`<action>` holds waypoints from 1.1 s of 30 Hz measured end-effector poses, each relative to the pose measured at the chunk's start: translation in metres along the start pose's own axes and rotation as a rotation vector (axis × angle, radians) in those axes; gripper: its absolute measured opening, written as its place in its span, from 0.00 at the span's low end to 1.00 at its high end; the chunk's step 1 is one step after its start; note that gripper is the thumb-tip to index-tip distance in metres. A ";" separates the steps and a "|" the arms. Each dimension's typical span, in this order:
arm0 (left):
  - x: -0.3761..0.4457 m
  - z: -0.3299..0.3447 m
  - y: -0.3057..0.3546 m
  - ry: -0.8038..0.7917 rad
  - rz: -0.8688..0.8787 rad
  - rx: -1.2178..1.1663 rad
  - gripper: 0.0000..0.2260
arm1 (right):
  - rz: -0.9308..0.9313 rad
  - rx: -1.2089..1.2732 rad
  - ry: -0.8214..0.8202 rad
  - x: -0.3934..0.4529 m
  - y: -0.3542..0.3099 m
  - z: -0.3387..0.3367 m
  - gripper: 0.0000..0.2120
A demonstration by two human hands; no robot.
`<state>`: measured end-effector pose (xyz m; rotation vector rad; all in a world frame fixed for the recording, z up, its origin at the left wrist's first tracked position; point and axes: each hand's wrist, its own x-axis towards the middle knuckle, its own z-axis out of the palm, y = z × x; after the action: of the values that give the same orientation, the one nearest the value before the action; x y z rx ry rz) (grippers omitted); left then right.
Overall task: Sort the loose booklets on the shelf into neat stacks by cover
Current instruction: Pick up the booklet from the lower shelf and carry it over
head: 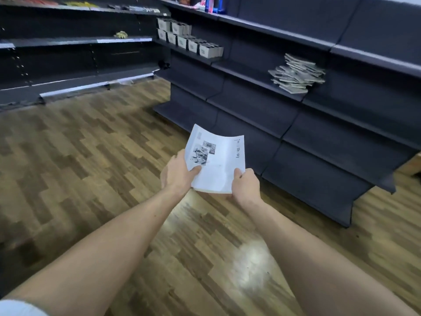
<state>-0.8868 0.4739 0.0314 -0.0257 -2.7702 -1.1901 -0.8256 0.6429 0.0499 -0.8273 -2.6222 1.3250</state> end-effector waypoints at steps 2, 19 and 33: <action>0.032 0.018 0.012 -0.012 0.035 -0.005 0.23 | 0.007 -0.002 0.022 0.034 -0.002 -0.005 0.14; 0.306 0.176 0.153 -0.095 0.134 0.060 0.18 | 0.051 0.055 0.130 0.368 -0.020 -0.057 0.16; 0.549 0.299 0.225 -0.160 0.245 0.023 0.17 | 0.086 0.039 0.248 0.623 -0.065 -0.079 0.14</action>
<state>-1.4496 0.8260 0.0571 -0.4630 -2.8093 -1.1385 -1.3580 0.9824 0.0504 -1.0365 -2.3878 1.2004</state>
